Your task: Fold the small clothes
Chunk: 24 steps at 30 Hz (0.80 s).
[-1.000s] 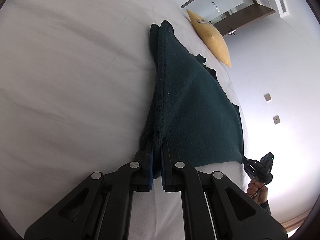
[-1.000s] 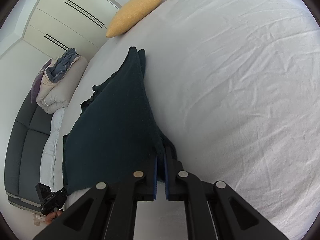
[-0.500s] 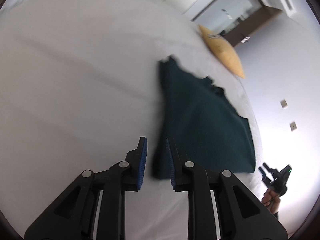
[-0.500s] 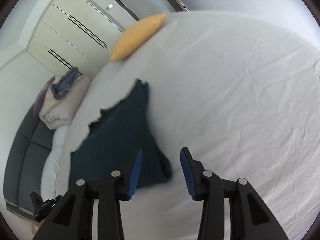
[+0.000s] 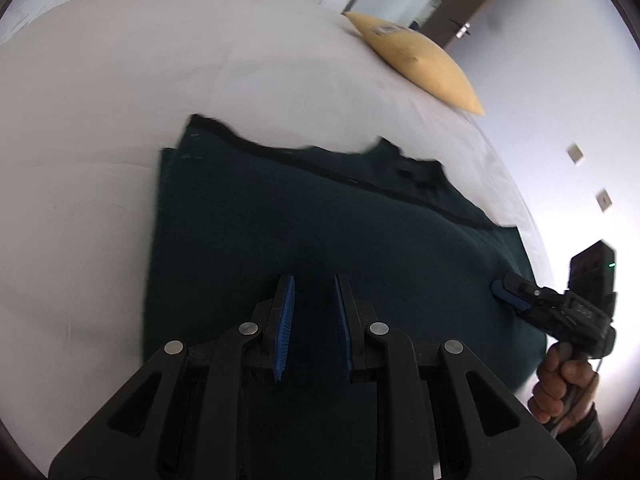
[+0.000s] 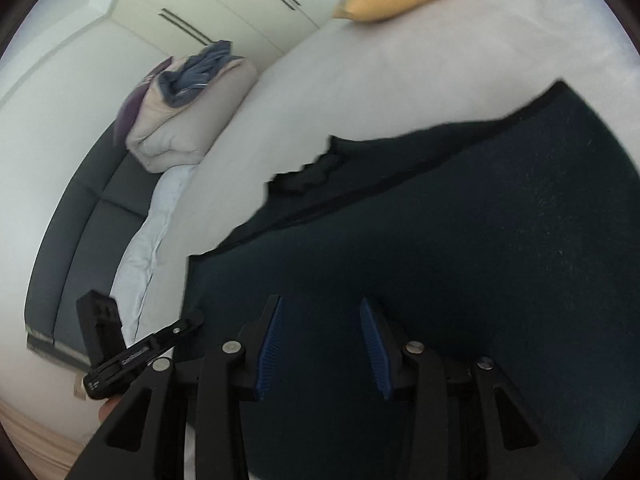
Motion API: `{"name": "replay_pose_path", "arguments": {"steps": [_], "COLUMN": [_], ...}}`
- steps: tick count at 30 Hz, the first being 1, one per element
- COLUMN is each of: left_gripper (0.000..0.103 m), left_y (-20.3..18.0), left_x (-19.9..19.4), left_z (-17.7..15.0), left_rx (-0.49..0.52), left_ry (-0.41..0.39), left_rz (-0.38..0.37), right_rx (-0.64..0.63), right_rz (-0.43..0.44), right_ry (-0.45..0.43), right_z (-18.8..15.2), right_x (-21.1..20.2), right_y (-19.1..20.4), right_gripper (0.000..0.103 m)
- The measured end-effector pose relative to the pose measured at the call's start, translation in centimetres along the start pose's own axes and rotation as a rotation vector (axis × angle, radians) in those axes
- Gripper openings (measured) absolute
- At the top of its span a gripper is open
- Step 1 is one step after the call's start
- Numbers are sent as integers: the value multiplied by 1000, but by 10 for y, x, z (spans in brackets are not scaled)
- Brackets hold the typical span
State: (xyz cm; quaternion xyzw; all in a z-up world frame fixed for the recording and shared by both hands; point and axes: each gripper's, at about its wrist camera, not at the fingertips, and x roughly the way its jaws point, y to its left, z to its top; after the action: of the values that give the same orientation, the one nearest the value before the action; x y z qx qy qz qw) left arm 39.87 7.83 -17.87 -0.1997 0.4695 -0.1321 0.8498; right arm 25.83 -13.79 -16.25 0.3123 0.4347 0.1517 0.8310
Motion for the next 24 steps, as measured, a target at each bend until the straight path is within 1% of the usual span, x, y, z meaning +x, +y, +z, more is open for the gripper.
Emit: {"name": "replay_pose_path", "arguments": {"steps": [1,3,5,6,7,8,9,11,12,13,14,15,16,17,18,19,20,21,22,23,24], "left_gripper": [19,19,19,19,19,19,19,19,19,19,19,19,19,19,19,19,19,19,19,19,19], "left_y": [8,23,31,34,35,37,41,49,53,56,58,56,49,39,24,11,-4,-21,-26,-31,-29], "left_x": [1,0,-1,-1,-1,-2,-3,-5,-8,-14,-19,-26,-34,-43,-51,-55,-55,-50,-47,-42,-34], "left_z": [0,0,-4,-6,-7,-7,-7,-8,-8,-9,-11,-13,-17,-22,-30,-38,-48,-61,-68,-76,-83], "left_rx": [-13,-37,-31,-26,-26,-30,-48,-81,-103,-118,-122,-122,-114,-96,-56,-21,26,90,116,136,133], "left_ry": [-6,-28,-41,-52,-60,-67,-70,-76,-80,-85,-88,-92,-96,-104,-109,-107,-94,-58,-41,-20,8], "left_rz": [-13,-72,-100,-114,-124,-135,-156,-178,-178,-161,-143,-105,-70,-67,-93,-100,-82,-54,-43,-27,-4], "right_rx": [28,83,106,121,147,181,207,270,298,298,267,228,202,171,134,81,47,14,-16,-52,-76], "right_rz": [8,29,1,-2,-1,-22,-65,-117,-117,-116,-121,-101,-34,48,98,139,169,196,201,187,166], "right_ry": [-9,-36,-93,-112,-138,-172,-213,-287,-310,-325,-330,-322,-301,-252,-192,-125,-74,6,75,126,152], "right_z": [4,15,26,33,38,41,44,42,38,33,25,15,4,-9,-20,-35,-48,-64,-77,-88,-95], "right_x": [0,-4,-16,-21,-29,-39,-51,-75,-86,-95,-102,-104,-100,-91,-77,-60,-46,-26,-9,6,16], "right_y": [-9,-29,-47,-56,-67,-78,-88,-105,-109,-107,-97,-83,-67,-49,-31,-8,8,27,41,52,59], "right_gripper": [13,6,6,5,1,1,2,5,7,12,17,18,19,22,28,29,29,29,29,29,29]}}
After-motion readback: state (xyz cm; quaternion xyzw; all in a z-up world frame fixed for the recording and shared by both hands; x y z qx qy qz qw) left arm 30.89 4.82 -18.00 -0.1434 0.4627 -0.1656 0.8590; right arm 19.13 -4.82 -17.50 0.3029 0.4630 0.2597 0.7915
